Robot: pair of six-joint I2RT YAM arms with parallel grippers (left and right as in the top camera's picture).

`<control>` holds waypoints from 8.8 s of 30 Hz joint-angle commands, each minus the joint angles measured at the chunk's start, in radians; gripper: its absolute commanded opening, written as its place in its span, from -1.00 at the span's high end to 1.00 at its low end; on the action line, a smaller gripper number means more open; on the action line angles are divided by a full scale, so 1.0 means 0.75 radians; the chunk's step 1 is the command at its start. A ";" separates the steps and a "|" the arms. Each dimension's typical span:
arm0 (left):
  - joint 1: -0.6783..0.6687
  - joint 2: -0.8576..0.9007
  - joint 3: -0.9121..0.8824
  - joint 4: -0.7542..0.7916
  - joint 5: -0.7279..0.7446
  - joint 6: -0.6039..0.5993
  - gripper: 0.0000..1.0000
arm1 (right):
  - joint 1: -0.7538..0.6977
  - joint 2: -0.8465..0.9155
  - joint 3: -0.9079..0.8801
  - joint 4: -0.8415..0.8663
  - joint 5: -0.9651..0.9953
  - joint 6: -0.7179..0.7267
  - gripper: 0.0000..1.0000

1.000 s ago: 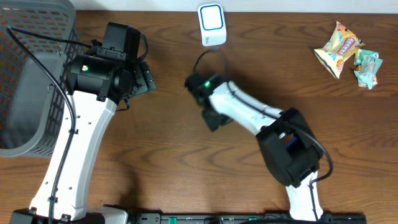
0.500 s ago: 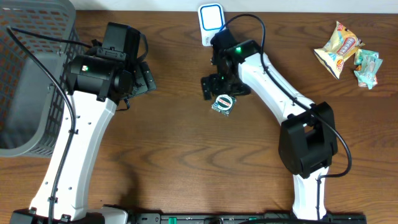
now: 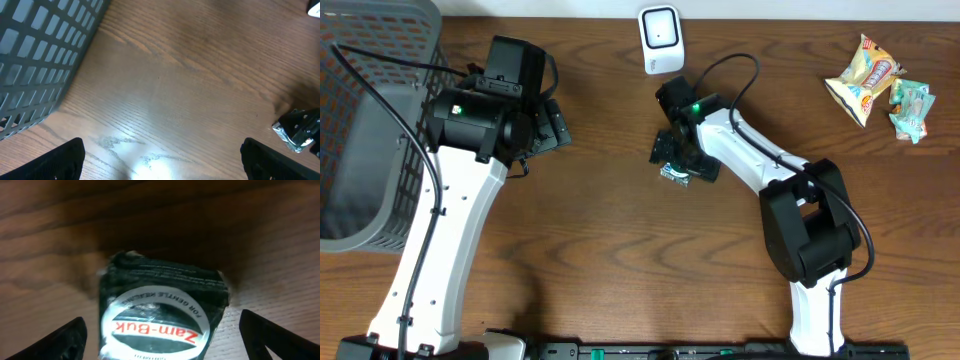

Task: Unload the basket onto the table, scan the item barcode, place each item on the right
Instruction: 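Reach the right gripper to the Zam-Buk tin and grasp it, then lift the Zam-Buk tin and turn it in the right gripper, then hold the Zam-Buk tin up against the white scanner, then carry the tin to the right edge pile and release it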

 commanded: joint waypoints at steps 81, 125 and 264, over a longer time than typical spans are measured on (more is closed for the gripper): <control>0.005 0.004 0.011 -0.004 -0.017 0.013 -0.96 | -0.314 -0.009 -0.036 0.699 -0.878 0.116 -0.01; 0.005 0.004 0.011 -0.004 -0.017 0.013 -0.96 | -0.268 0.170 0.568 0.945 0.385 -0.626 -0.21; 0.005 0.004 0.011 -0.004 -0.017 0.013 -0.95 | -1.143 -0.365 0.535 -0.407 -0.172 -0.555 -0.99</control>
